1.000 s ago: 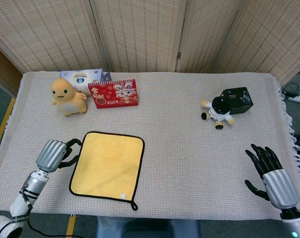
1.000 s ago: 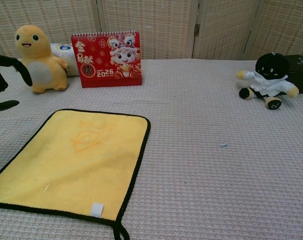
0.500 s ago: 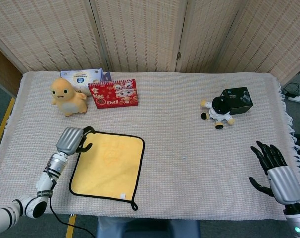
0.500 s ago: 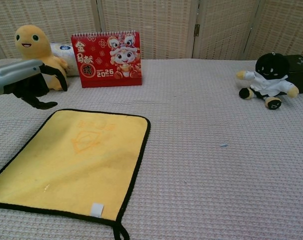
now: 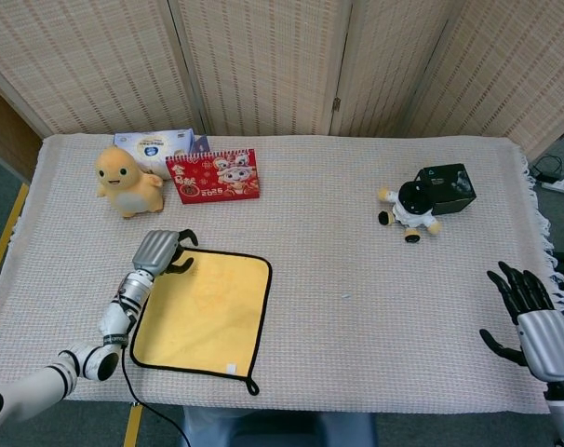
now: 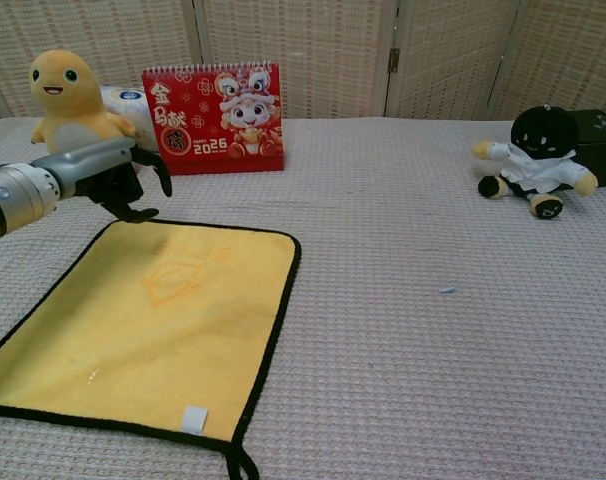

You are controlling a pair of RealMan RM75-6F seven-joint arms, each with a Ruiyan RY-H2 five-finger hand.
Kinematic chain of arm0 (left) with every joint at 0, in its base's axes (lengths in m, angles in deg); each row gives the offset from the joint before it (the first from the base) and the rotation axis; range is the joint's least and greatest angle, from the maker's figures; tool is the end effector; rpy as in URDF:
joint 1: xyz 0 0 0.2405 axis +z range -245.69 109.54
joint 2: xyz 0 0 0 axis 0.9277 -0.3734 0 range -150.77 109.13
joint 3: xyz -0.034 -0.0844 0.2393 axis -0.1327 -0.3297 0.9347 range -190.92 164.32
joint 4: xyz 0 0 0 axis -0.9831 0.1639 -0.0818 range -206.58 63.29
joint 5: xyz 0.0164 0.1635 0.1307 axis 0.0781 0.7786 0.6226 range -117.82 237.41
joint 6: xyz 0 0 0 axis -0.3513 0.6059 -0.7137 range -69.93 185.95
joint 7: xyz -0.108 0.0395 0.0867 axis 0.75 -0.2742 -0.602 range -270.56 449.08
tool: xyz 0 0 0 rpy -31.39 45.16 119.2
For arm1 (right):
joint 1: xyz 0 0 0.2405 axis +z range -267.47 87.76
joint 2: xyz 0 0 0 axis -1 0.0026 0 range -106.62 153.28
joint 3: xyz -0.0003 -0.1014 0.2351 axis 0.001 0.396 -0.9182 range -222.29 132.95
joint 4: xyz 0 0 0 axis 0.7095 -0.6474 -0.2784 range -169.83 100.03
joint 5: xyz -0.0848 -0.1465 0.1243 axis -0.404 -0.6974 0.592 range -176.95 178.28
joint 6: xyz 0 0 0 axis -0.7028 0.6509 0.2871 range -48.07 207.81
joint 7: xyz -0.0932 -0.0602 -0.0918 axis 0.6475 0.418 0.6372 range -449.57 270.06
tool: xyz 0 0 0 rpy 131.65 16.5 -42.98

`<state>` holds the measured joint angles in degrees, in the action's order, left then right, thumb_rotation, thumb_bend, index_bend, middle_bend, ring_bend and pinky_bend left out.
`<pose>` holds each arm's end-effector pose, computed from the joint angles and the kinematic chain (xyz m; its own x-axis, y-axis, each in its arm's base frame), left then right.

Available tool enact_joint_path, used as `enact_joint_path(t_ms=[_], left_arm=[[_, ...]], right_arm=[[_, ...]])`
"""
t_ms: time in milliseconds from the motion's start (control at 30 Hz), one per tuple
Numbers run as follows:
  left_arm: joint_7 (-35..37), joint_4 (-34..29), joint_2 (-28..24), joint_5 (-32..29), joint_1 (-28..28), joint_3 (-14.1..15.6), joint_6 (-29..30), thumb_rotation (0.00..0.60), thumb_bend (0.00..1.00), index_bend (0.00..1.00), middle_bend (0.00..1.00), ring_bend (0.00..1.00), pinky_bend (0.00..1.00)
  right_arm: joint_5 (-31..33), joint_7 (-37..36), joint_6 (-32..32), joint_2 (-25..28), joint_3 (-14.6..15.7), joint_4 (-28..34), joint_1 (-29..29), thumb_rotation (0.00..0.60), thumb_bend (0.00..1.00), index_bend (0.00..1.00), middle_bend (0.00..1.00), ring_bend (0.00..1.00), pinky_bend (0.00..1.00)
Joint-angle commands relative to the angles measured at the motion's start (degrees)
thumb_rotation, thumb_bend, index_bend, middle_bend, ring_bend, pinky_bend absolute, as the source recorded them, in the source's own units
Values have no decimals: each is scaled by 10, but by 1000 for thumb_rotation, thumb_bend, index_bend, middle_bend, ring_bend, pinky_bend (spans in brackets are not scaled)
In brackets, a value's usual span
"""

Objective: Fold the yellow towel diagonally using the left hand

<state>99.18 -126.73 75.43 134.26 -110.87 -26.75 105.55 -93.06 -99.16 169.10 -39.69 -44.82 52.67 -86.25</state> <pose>-0.2108 0.4055 -0.0131 0.2925 0.2659 0.9185 0.9428 -0.2410 -0.2305 -0.3142 -0.1643 0.1677 0.3438 0.0004 0.9390 -0.9321 -0.1209 0.3413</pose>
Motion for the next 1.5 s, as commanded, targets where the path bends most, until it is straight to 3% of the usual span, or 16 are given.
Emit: enact_joint_path(t_ms=[33,433,700,1500], left_arm=[[32,38,25,7,-19,4,-19,600,426,461,1000,1000,1000],[93,154,81,20,-67,13,-69,600,427,444,1000,1000,1000],[112,182,91,16,-84,17,-102,600,427,450,1000,1000,1000],[136,234,117,27,-96,34,-113,600,441,534,1000,1000,1000]], right_arm=[[4,-3,-2,1,0,-2,-1,600,326,0,0,0,0],[26,-13,5,2,-11,-14,-9,600,325,0,0,0,0],[34,-21,0,2,-15,-18,-9,600,325,0,0,0,0],[37,-24,-8,2,-18,-21,-9,600,326,0,0,0,0]])
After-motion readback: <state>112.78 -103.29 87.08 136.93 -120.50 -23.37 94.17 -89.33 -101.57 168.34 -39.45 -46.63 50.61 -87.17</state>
